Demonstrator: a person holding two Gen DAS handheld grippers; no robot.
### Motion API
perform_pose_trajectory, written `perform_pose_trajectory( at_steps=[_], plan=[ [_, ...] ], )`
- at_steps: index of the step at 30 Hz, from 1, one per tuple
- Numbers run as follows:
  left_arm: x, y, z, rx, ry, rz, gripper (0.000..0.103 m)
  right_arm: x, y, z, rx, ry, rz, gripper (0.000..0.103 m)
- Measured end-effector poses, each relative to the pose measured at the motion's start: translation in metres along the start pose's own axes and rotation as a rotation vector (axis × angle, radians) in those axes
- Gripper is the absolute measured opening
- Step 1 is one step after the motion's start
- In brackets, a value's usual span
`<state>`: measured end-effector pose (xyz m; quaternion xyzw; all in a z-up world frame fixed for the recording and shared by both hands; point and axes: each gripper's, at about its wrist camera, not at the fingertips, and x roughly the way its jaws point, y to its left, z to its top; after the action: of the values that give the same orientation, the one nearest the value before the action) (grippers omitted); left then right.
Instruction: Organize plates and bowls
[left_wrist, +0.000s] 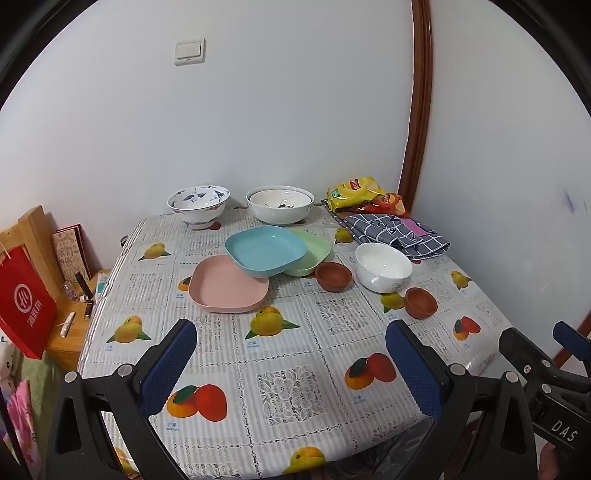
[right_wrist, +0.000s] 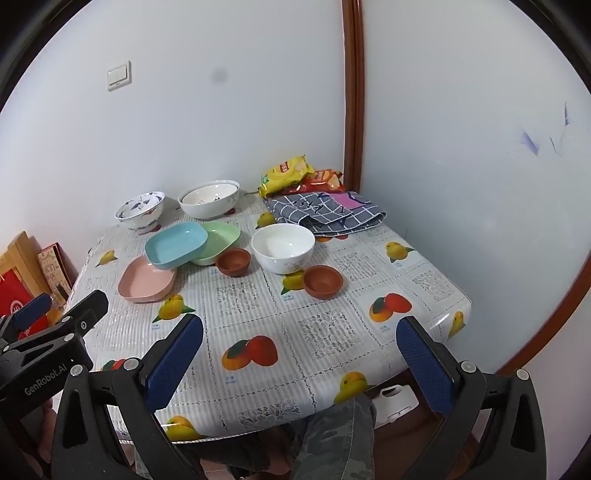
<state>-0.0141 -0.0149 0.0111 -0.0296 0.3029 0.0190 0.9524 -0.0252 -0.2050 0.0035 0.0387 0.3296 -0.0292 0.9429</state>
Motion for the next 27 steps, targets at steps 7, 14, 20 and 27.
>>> perform_pose_trajectory(
  at_steps=[7,14,20,27],
  plan=[
    [-0.0001,-0.0012,-0.0010,-0.001,-0.002,0.001,0.103,-0.0014,-0.0005,-0.0019,0.001,-0.003,-0.002,0.103],
    [0.0001,-0.0003,-0.0013,-0.001,-0.003,0.000,0.103,-0.0015,-0.0013,-0.0021,0.002,-0.004,0.000,0.103],
    [-0.0006,-0.0002,-0.0018,-0.001,-0.005,0.001,0.103,-0.0018,-0.0015,-0.0011,0.003,-0.005,-0.001,0.103],
    [-0.0023,0.0003,-0.0016,-0.002,-0.007,-0.001,0.103,-0.0041,-0.0015,-0.0022,0.006,-0.010,-0.002,0.103]
  ],
)
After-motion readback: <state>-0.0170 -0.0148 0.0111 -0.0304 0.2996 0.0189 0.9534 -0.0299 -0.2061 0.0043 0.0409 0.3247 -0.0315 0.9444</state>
